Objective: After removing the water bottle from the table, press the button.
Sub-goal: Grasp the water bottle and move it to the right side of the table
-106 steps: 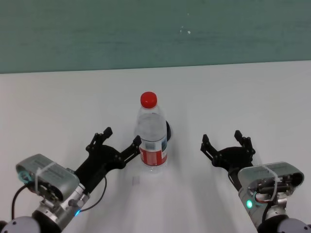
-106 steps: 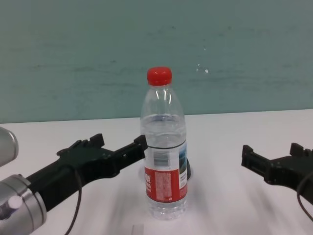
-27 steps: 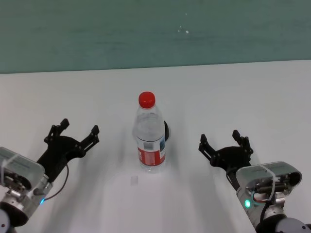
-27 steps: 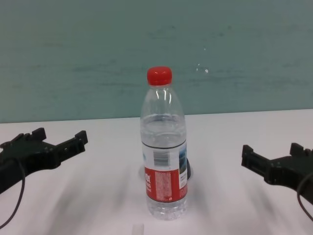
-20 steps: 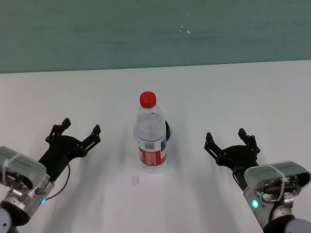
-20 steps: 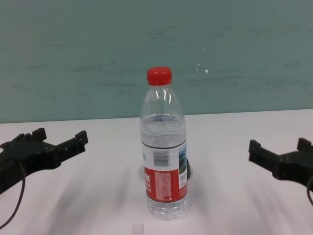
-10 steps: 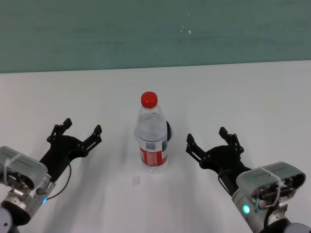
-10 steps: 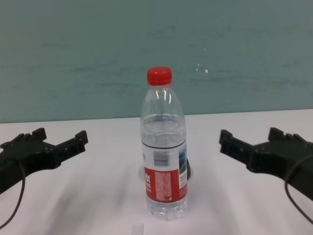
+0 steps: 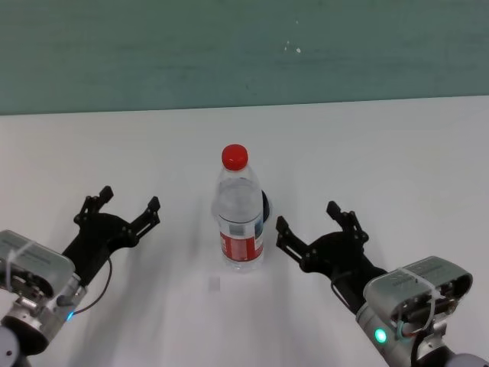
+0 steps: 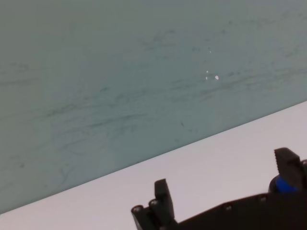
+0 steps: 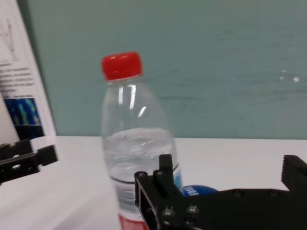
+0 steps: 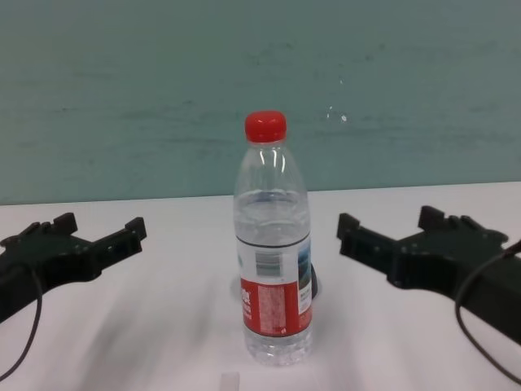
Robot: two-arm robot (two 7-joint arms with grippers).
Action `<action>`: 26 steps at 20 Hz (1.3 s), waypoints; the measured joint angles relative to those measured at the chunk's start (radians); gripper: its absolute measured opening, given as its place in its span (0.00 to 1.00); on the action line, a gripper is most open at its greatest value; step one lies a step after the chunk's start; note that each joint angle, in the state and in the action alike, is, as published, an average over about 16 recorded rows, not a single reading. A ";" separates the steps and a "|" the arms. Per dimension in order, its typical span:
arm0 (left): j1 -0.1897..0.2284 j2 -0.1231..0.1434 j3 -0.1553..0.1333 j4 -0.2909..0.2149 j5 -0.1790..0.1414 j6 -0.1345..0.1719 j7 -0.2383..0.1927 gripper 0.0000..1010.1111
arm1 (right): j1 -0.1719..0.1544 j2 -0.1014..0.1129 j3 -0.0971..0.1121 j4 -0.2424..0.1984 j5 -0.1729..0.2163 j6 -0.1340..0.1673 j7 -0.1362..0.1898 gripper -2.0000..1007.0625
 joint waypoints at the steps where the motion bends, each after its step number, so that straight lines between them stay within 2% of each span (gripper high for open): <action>1: 0.000 0.000 0.000 0.000 0.000 0.000 0.000 0.99 | 0.000 0.001 -0.002 -0.002 -0.001 0.002 0.006 1.00; 7: 0.000 0.000 0.000 0.000 0.000 0.000 0.000 0.99 | 0.005 0.008 -0.020 -0.006 -0.004 0.020 0.040 1.00; 13: 0.000 0.000 0.000 0.000 0.000 0.000 0.000 0.99 | 0.024 0.014 -0.042 0.003 -0.007 0.039 0.061 1.00; 19: 0.000 0.000 0.000 0.000 0.000 0.000 0.000 0.99 | 0.047 0.016 -0.059 0.024 -0.012 0.056 0.068 1.00; 26: 0.000 0.000 0.000 0.000 0.000 0.000 0.000 0.99 | 0.070 0.011 -0.067 0.056 -0.016 0.069 0.066 1.00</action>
